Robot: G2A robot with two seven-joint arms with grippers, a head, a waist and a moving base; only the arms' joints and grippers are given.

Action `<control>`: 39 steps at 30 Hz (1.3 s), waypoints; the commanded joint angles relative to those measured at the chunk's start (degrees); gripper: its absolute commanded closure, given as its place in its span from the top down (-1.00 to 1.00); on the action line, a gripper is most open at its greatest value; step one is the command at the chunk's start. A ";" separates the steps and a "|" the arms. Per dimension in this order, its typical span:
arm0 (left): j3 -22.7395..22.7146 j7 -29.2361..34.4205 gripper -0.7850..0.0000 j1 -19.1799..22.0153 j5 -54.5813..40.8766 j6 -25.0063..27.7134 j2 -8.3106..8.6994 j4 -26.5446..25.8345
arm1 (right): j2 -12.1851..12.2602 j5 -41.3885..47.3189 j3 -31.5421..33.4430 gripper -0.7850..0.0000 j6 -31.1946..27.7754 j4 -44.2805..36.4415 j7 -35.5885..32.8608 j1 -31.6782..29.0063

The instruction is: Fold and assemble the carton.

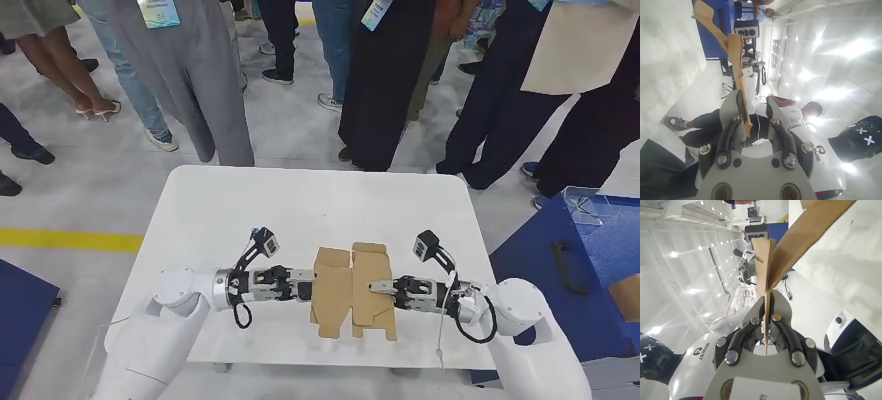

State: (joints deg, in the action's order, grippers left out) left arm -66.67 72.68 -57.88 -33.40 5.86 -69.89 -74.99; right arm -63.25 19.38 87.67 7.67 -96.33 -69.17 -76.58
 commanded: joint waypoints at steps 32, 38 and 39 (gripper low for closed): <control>-11.30 -0.99 1.00 -4.65 2.23 1.67 3.00 0.24 | -0.38 4.08 -2.72 -1.00 -23.87 -30.31 15.58 1.62; -11.30 -0.99 1.00 -4.65 2.23 1.67 3.00 0.24 | -0.42 4.01 -5.23 -1.00 -22.07 -29.73 16.54 2.89; -11.30 -0.99 1.00 -4.65 2.23 1.67 3.00 0.24 | -0.45 5.60 -5.79 -1.00 -20.98 -29.37 16.68 2.98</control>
State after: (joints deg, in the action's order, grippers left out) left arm -77.97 71.69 -62.53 -31.18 7.54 -66.88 -74.74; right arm -63.67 23.41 82.39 -14.41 -126.11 -52.66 -73.67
